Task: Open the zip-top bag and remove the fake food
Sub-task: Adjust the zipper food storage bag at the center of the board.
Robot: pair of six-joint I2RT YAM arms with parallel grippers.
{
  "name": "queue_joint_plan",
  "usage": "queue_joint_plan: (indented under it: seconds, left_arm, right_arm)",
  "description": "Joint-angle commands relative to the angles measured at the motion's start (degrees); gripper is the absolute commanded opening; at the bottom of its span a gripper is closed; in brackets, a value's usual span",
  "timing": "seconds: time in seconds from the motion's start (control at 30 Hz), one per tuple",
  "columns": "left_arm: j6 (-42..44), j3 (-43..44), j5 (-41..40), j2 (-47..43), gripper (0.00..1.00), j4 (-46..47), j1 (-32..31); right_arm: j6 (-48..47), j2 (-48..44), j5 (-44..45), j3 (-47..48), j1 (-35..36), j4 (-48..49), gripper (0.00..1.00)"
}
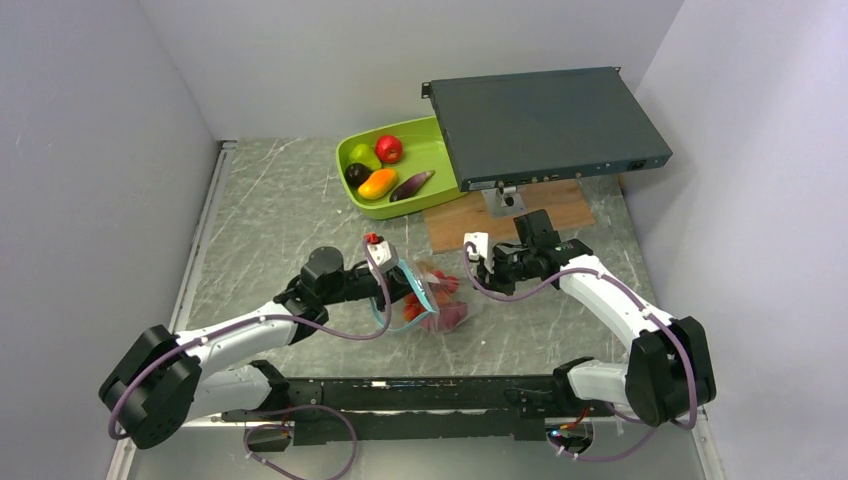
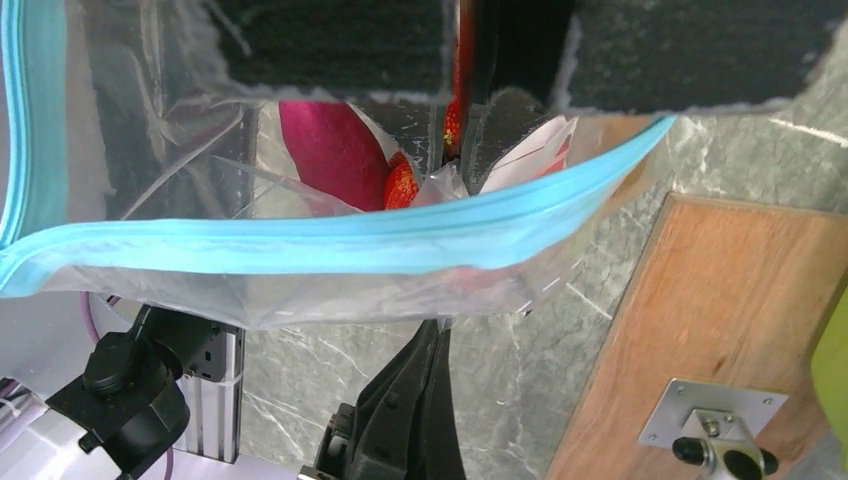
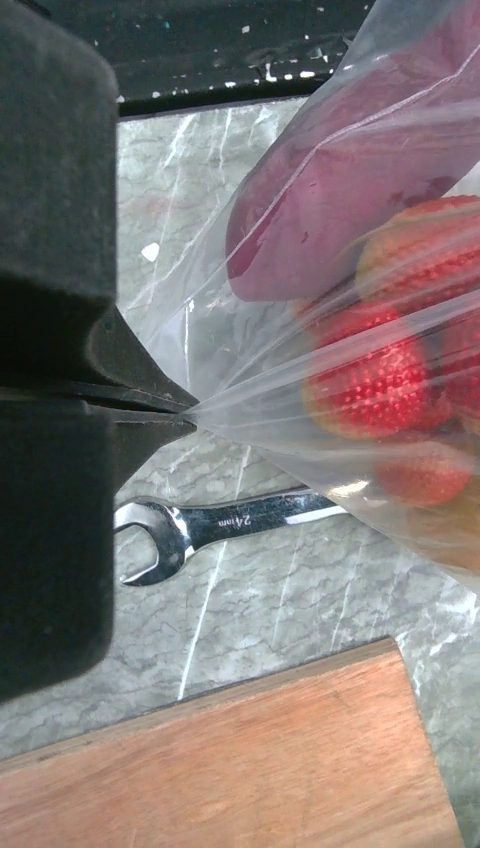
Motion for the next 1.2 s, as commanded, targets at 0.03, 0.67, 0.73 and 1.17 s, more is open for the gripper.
queue_joint_plan:
  seconds: [0.03,0.67,0.73,1.17]
  left_arm:
    - [-4.43,-0.68,-1.68,-5.65,0.0,5.55,2.75]
    - [-8.24,7.32,10.69,4.75,0.0,15.14,3.95]
    - [-8.33,7.75,11.54,5.68,0.0,15.72,3.96]
    - [1.03,3.95,16.12,7.33,0.0,14.54,3.37]
  right_arm:
    - [-0.18,-0.57,8.21,-0.75,-0.73,-0.83,0.0]
    - [-0.16,0.5,-13.71,2.9,-0.86,-8.27,0.85]
    - [0.88,1.53,-16.02,3.73,-1.05,-8.64,0.84]
    - [2.69,3.98,-17.78,6.15,-3.97,-9.72,0.0]
